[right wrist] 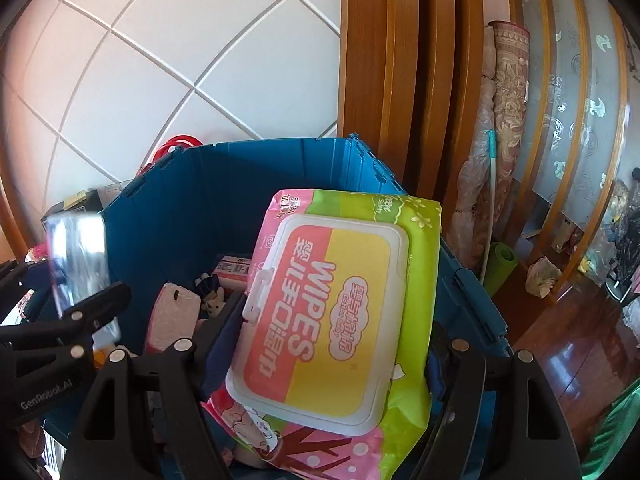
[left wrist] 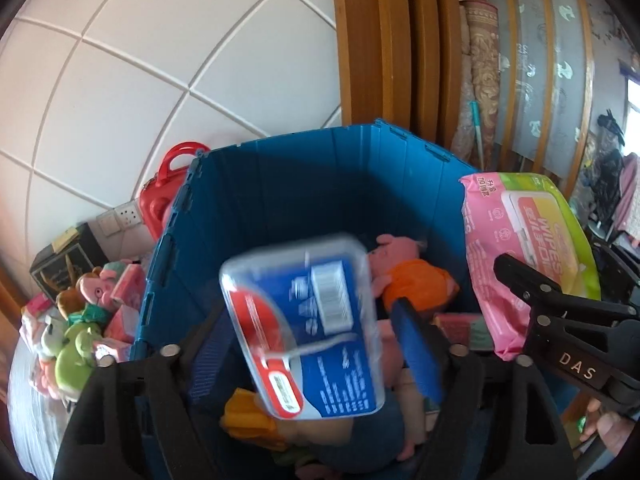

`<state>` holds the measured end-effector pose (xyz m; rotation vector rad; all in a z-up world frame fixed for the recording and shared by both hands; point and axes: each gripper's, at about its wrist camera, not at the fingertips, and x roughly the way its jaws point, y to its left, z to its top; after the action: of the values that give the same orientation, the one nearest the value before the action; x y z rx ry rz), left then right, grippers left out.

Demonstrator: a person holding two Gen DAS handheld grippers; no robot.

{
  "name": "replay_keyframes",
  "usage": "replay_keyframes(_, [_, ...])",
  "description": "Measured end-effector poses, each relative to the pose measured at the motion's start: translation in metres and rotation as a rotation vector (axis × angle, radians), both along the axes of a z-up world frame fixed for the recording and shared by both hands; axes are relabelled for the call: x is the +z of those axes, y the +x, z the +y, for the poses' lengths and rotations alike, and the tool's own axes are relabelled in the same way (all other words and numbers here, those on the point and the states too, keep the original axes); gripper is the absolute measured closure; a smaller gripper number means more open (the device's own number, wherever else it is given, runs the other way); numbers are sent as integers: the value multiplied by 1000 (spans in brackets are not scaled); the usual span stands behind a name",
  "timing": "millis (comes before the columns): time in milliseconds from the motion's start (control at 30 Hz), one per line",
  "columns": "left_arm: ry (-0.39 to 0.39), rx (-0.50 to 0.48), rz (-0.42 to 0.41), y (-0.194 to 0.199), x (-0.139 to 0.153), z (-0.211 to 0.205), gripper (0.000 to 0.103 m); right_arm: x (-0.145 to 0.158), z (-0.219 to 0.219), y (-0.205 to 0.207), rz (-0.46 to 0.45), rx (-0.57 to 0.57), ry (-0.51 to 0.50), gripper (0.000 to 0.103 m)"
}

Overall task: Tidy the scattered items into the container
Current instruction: 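Carry the WIPES pack and floss-pick box over the blue crate and open both tools, then withdraw both tools from the crate back over the table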

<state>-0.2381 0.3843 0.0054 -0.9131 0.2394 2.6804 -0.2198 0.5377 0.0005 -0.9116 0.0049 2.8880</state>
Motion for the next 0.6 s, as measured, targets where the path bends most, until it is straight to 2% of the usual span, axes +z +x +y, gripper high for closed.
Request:
replay_keyframes(133, [-14,-4,6,2,-3,4,17,0,6,0,-2,-8,2,28])
replay_keyframes(433, [14,-5,-3,10,-2,-7,15,15,4,11,42,-29,18,25])
replay_keyframes(500, [18,-4,0,14,-1,-11,14,14,3,13,41,-41,16,17])
replay_keyframes(533, [22,-2,2,16,0,-13,12,13,2,15,42,-46,14,6])
replay_keyframes(567, [26,0,8,19,1,-16,11,13,2,16,48,-49,11,0])
replay_keyframes(600, [30,1,16,22,2,-19,8,13,1,19,57,-52,8,0])
